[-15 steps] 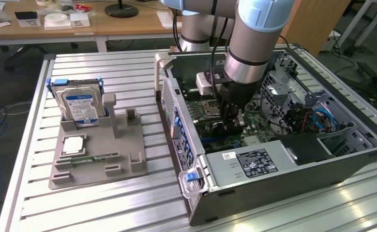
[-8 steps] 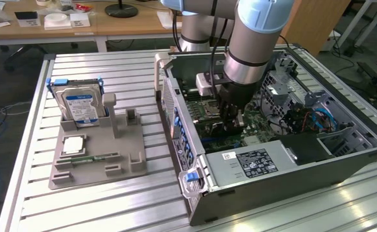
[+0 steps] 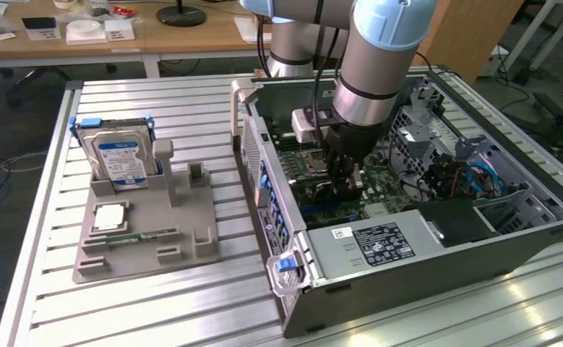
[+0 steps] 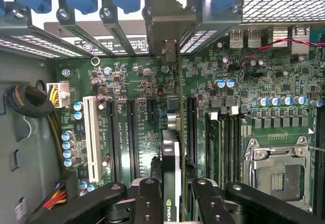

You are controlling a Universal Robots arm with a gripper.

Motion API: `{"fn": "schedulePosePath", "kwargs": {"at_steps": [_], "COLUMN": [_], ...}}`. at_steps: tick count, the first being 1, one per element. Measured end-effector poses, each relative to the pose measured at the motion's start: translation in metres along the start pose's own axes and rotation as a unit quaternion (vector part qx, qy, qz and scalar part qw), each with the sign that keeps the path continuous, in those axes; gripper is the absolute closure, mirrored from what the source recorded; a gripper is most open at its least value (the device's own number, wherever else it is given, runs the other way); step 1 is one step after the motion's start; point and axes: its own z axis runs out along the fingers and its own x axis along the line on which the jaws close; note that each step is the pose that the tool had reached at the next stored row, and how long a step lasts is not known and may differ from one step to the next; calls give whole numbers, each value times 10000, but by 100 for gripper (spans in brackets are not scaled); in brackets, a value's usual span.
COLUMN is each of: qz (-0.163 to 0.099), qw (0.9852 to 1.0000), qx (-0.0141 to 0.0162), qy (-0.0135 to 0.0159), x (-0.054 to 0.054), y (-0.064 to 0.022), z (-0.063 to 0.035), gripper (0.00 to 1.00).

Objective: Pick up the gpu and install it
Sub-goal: 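Insert the gpu into the slot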

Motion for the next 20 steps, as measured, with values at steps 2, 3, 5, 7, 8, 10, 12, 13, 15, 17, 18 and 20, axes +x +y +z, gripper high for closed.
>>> {"fn": "schedulePosePath", "kwargs": {"at_steps": [2, 3, 5, 7, 8, 10, 12, 13, 15, 17, 18, 20], "qz": [0, 0, 0, 1, 0, 1, 0, 0, 0, 0, 0, 0], "qw": [10000, 10000, 10000, 10000, 10000, 10000, 10000, 10000, 10000, 10000, 10000, 10000], "qx": [0, 0, 0, 0, 0, 0, 0, 0, 0, 0, 0, 0], "qy": [0, 0, 0, 0, 0, 0, 0, 0, 0, 0, 0, 0], "x": [0, 0, 0, 3, 7, 12, 12, 12, 13, 15, 15, 16], "y": [0, 0, 0, 0, 0, 0, -1, -1, -1, -1, -1, -1], "z": [0, 0, 0, 0, 0, -1, -1, -1, 0, -1, -1, -1], "gripper": [73, 73, 73, 73, 73, 73, 73, 73, 73, 73, 73, 73]}}
